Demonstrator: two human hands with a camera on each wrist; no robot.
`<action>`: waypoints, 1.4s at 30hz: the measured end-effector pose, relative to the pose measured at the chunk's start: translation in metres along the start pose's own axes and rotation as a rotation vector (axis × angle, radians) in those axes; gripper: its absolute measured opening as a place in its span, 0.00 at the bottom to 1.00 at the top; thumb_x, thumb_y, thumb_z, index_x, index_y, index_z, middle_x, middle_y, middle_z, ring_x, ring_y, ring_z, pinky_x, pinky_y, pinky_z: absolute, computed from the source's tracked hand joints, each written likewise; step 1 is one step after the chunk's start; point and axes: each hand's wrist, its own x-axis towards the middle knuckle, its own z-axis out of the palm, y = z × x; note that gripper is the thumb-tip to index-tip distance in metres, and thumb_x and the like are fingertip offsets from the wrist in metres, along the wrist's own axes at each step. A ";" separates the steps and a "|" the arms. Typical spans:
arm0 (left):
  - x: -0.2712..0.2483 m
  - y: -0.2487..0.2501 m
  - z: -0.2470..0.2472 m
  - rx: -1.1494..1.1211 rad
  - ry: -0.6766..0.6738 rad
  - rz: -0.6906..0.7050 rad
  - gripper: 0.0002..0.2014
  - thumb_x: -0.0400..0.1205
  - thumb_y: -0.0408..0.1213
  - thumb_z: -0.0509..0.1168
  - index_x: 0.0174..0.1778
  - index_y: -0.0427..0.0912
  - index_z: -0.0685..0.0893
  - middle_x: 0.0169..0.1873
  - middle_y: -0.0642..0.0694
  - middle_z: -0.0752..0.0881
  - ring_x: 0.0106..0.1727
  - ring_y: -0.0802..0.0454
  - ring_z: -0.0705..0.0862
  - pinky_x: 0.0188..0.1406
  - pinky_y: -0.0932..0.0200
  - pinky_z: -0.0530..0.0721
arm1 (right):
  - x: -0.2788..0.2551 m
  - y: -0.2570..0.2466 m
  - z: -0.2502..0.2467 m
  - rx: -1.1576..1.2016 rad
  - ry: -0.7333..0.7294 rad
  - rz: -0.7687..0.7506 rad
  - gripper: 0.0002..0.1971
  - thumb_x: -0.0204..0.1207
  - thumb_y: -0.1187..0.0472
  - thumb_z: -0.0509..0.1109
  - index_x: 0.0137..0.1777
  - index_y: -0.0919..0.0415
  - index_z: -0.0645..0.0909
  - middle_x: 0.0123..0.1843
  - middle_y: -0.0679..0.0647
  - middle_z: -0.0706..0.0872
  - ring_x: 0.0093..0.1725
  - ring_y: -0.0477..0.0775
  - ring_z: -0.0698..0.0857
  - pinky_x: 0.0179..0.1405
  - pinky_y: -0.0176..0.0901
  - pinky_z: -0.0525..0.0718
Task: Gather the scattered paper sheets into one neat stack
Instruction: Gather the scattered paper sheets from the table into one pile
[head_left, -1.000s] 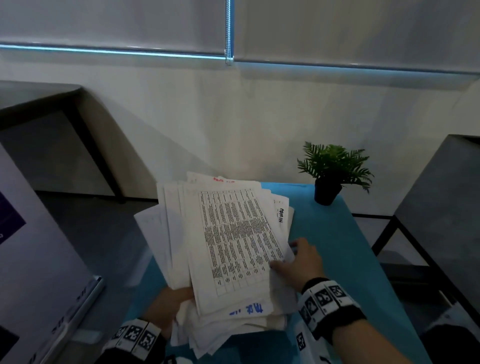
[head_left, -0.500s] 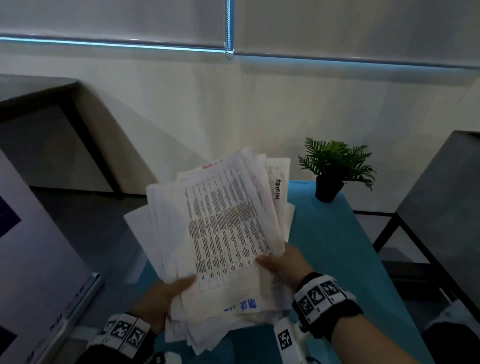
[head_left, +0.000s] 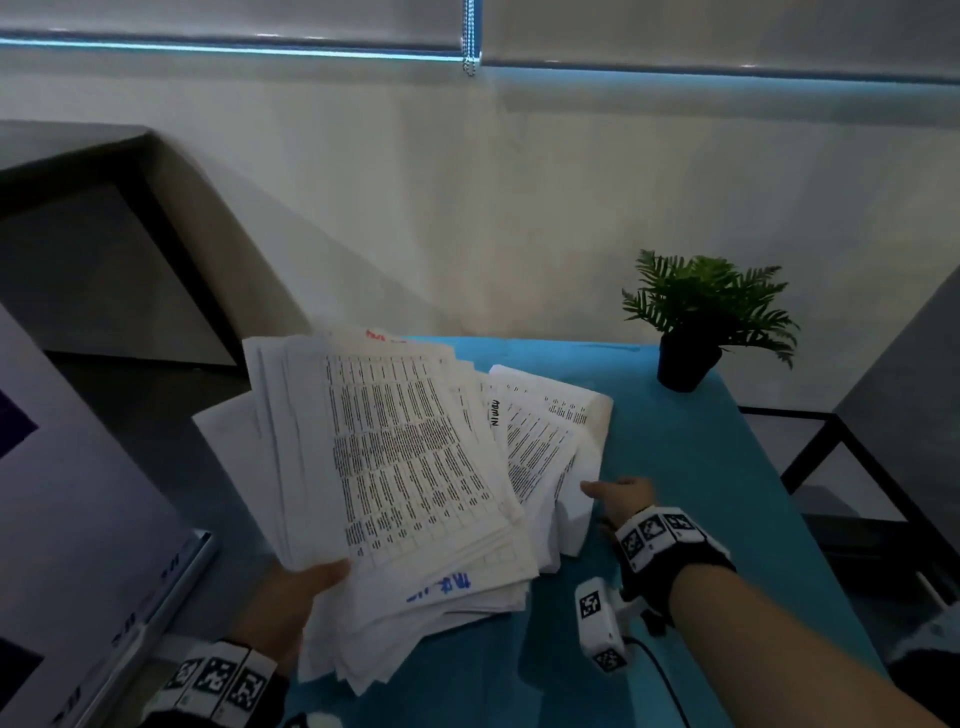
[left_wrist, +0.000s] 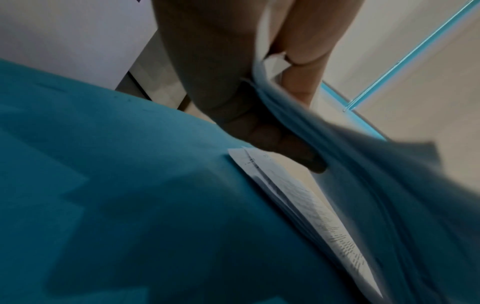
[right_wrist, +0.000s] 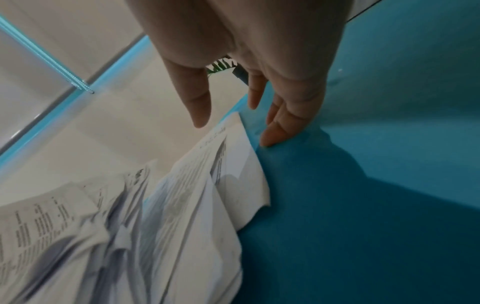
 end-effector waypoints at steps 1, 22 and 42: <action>0.001 -0.002 0.000 -0.007 0.003 -0.002 0.23 0.77 0.23 0.67 0.70 0.33 0.76 0.64 0.34 0.82 0.64 0.34 0.80 0.68 0.38 0.74 | 0.001 0.001 0.004 0.005 0.014 -0.001 0.37 0.60 0.61 0.83 0.68 0.67 0.70 0.60 0.67 0.81 0.51 0.61 0.80 0.49 0.55 0.81; -0.028 0.012 0.032 -0.027 -0.134 0.030 0.15 0.78 0.21 0.65 0.60 0.33 0.81 0.51 0.37 0.87 0.54 0.39 0.84 0.67 0.39 0.75 | -0.140 -0.066 -0.136 0.023 0.297 -0.712 0.05 0.80 0.71 0.57 0.48 0.68 0.74 0.38 0.59 0.78 0.35 0.52 0.74 0.33 0.40 0.71; -0.075 0.007 0.099 0.206 -0.467 0.142 0.23 0.65 0.33 0.72 0.58 0.40 0.85 0.55 0.40 0.90 0.55 0.48 0.89 0.46 0.58 0.88 | -0.135 -0.003 -0.100 -0.363 0.064 -0.322 0.31 0.65 0.55 0.79 0.66 0.60 0.70 0.64 0.60 0.78 0.61 0.62 0.80 0.58 0.52 0.79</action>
